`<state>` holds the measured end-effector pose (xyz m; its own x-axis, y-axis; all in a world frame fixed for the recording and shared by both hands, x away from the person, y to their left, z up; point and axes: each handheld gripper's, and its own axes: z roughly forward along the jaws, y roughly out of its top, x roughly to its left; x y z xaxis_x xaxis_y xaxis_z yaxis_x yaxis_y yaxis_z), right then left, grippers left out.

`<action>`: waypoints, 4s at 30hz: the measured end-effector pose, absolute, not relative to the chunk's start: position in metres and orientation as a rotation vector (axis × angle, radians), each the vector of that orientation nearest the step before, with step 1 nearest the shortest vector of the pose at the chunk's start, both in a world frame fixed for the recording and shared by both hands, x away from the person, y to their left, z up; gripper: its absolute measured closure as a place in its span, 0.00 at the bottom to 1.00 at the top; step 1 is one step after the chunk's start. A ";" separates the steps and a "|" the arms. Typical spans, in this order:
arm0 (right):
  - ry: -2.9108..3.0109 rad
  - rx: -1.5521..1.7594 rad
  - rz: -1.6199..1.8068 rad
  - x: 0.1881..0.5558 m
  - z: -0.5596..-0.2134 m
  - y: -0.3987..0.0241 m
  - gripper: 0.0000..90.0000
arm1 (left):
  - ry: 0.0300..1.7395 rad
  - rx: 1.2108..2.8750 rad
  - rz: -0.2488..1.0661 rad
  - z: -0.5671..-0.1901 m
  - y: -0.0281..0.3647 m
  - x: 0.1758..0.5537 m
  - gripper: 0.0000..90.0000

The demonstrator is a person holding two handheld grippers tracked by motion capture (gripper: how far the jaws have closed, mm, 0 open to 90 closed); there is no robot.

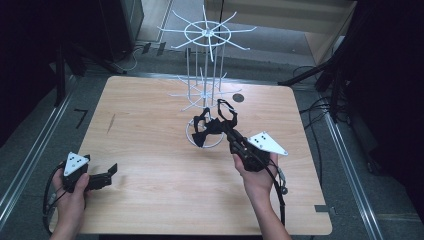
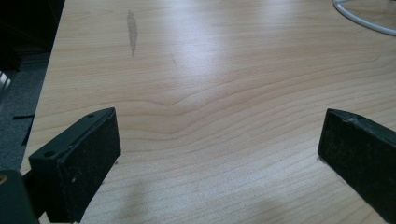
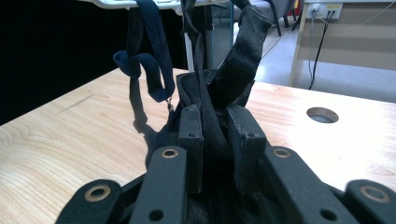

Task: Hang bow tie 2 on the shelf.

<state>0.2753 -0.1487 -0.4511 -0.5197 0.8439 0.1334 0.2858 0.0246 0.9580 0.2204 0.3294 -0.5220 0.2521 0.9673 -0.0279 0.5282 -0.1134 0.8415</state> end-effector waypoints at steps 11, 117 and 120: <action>1.895 1.162 1.521 0.278 -0.461 -0.151 0.83 | 1.377 1.751 0.722 -0.522 0.330 0.220 0.00; 1.971 1.440 1.435 0.239 -0.549 -0.299 0.07 | 1.314 1.758 0.706 -0.522 0.330 0.215 0.00; 1.959 1.447 1.433 0.237 -0.549 -0.302 0.07 | 1.289 1.767 0.724 -0.522 0.328 0.213 0.00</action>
